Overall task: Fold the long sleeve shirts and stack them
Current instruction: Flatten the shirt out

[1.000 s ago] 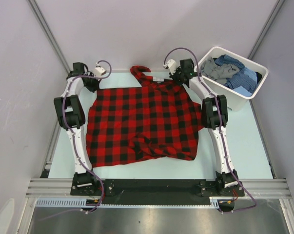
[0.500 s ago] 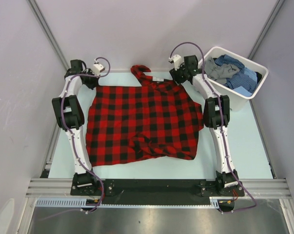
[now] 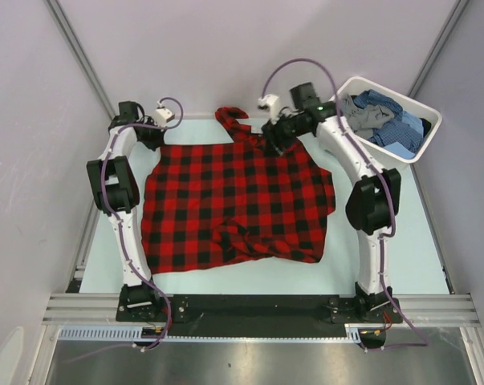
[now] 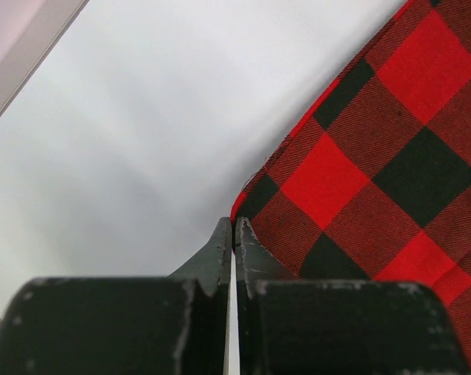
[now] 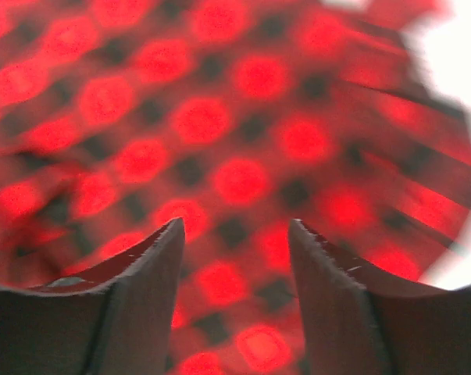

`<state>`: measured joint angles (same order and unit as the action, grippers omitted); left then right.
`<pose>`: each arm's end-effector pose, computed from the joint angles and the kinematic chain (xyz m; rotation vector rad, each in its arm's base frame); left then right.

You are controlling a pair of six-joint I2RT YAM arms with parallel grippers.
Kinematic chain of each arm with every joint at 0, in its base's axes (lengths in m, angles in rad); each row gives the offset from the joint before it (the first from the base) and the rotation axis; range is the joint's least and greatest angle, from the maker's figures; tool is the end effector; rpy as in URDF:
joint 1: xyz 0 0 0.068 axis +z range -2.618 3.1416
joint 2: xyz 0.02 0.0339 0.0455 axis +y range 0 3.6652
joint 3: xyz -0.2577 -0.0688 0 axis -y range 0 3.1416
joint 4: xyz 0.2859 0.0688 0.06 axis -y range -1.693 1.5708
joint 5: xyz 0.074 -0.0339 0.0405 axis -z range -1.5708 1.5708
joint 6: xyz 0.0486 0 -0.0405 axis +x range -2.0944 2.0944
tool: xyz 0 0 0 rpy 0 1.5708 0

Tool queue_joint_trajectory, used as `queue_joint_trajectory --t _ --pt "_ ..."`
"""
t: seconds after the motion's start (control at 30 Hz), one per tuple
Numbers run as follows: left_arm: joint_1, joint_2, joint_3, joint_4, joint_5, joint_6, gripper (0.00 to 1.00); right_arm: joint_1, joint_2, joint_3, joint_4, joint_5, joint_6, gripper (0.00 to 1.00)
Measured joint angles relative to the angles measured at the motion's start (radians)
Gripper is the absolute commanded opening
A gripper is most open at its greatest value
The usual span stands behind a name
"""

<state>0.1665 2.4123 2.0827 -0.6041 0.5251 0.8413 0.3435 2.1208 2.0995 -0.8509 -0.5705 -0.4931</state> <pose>0.5673 0.0706 0.1562 0.9694 2.1373 -0.1779 0.4767 0.1984 0.2991 -1.1782 2.0355 0.6202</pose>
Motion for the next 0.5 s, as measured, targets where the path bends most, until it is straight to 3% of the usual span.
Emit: queue_joint_trajectory --t 0.03,0.17,0.23,0.37,0.5 --pt "-0.001 0.0 0.0 0.003 0.0 -0.003 0.0 0.034 -0.005 0.006 -0.036 -0.031 -0.015 0.58" --pt "-0.005 -0.006 -0.024 0.02 0.0 -0.011 0.0 0.174 0.045 0.021 -0.204 -0.15 -0.057 0.79" --pt "-0.008 -0.016 -0.051 0.03 0.0 -0.018 0.0 0.223 0.069 0.006 -0.267 -0.182 -0.079 0.94" --pt "-0.016 -0.051 -0.139 0.062 0.0 -0.032 0.0 0.315 0.07 -0.11 -0.337 -0.204 -0.128 0.98" --pt "-0.022 -0.097 -0.243 0.111 -0.005 -0.041 0.0 0.415 0.039 -0.282 -0.299 -0.192 -0.112 0.94"
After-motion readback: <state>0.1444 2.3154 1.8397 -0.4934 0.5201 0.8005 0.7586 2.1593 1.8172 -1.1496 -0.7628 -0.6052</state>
